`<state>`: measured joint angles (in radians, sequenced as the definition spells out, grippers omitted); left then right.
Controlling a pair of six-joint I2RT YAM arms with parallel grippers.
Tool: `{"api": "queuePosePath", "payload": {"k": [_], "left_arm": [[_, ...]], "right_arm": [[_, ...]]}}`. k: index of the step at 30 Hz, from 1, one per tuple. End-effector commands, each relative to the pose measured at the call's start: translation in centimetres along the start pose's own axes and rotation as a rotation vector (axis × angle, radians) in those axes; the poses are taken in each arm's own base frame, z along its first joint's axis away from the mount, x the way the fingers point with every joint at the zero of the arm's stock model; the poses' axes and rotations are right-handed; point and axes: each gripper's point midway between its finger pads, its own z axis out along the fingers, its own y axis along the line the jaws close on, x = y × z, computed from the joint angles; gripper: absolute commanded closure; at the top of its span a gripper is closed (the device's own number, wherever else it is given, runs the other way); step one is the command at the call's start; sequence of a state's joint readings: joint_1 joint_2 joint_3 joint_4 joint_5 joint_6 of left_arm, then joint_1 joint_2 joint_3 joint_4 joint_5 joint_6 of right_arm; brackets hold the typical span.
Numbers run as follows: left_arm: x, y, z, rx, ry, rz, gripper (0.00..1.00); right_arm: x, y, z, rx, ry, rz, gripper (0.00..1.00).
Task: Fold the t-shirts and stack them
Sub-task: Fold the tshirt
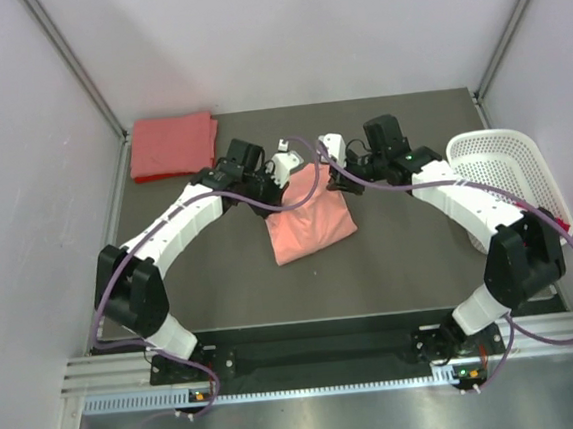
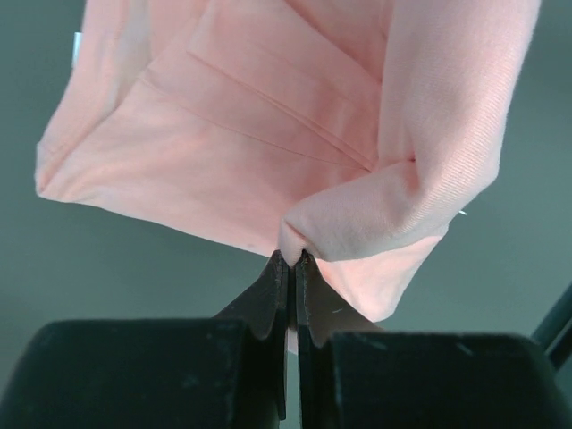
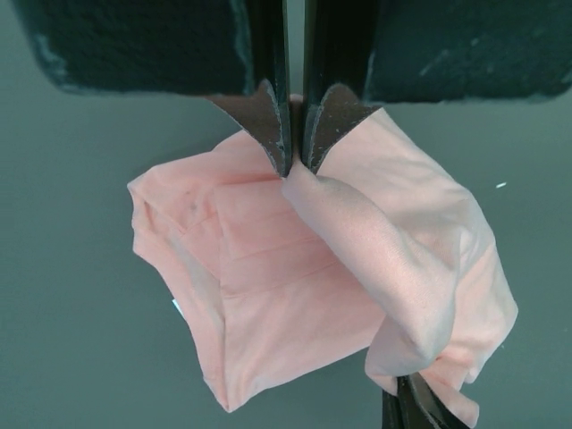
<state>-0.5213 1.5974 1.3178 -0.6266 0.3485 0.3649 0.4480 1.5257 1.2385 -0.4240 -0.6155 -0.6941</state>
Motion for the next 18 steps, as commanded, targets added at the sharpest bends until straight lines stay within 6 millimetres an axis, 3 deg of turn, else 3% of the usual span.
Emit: {"api": "queuePosePath", "payload": {"k": [1,6,18], "left_arm": [[-2.6,2.4,0.0,-0.053,-0.079,0.031,1.00],[-2.6,3.5,1.3,-0.062,-0.072,0.018,1.00],[-2.8,6.9,3.7,-0.116,-0.058,0.002,1.00]], "right_arm": [[-3.3,-2.4,0.0,0.021,-0.104,-0.060,1.00],[-3.7,-4.0,0.9,0.027,-0.120,-0.055,1.00],[-1.2,-5.8,3.4,0.022,-0.106,-0.019,1.00]]}}
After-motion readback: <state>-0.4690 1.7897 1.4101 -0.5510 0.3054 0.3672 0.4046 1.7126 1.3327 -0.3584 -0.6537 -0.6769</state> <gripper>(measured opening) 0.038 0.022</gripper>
